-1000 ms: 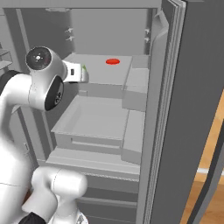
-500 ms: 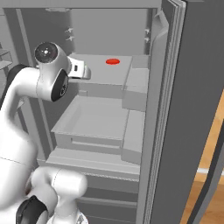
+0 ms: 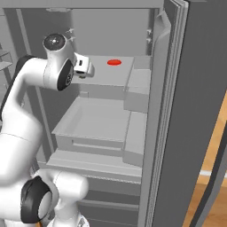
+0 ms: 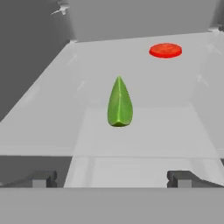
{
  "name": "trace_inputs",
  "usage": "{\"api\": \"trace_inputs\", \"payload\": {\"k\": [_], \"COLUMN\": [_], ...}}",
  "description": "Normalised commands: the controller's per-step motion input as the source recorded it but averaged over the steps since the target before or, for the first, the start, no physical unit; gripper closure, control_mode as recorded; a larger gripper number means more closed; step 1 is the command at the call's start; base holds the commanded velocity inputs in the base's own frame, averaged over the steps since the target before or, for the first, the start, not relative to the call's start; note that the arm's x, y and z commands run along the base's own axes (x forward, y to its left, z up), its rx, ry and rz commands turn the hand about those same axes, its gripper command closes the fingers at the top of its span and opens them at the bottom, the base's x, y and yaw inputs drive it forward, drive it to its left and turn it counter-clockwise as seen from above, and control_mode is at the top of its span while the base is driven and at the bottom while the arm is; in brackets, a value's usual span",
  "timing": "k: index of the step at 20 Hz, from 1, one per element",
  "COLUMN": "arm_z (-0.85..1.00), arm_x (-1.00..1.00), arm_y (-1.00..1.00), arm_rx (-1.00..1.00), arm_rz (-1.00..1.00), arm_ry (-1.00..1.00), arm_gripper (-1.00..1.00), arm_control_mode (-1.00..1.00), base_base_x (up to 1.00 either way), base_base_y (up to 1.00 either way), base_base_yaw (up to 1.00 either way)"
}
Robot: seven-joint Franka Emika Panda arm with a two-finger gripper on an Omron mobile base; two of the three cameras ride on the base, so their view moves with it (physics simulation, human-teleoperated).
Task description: Grab a lemon wedge from the fridge and one ice cube from the ice bowl, and put them in the glass of lemonade.
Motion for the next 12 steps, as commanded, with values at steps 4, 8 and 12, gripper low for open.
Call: {"api": "trace_inputs", "payload": {"k": [4, 8, 12], "arm_z": [-0.18, -0.24, -0.15], "arm_x": [0.35, 0.34, 0.37], "arm_y": [0.00, 0.00, 0.00], "arm_rx": [0.00, 0.00, 0.00], "arm_rz": [0.00, 0.00, 0.00], "arm_ry": [0.00, 0.03, 0.05], "arm_gripper": [-1.00, -1.00, -1.00], "arm_control_mode": [-1.00, -1.00, -1.00], "base_base_x": [0.00, 0.00, 0.00], "base_base_y": [0.00, 0.00, 0.00], "base_base_yaw": [0.00, 0.00, 0.00]}}
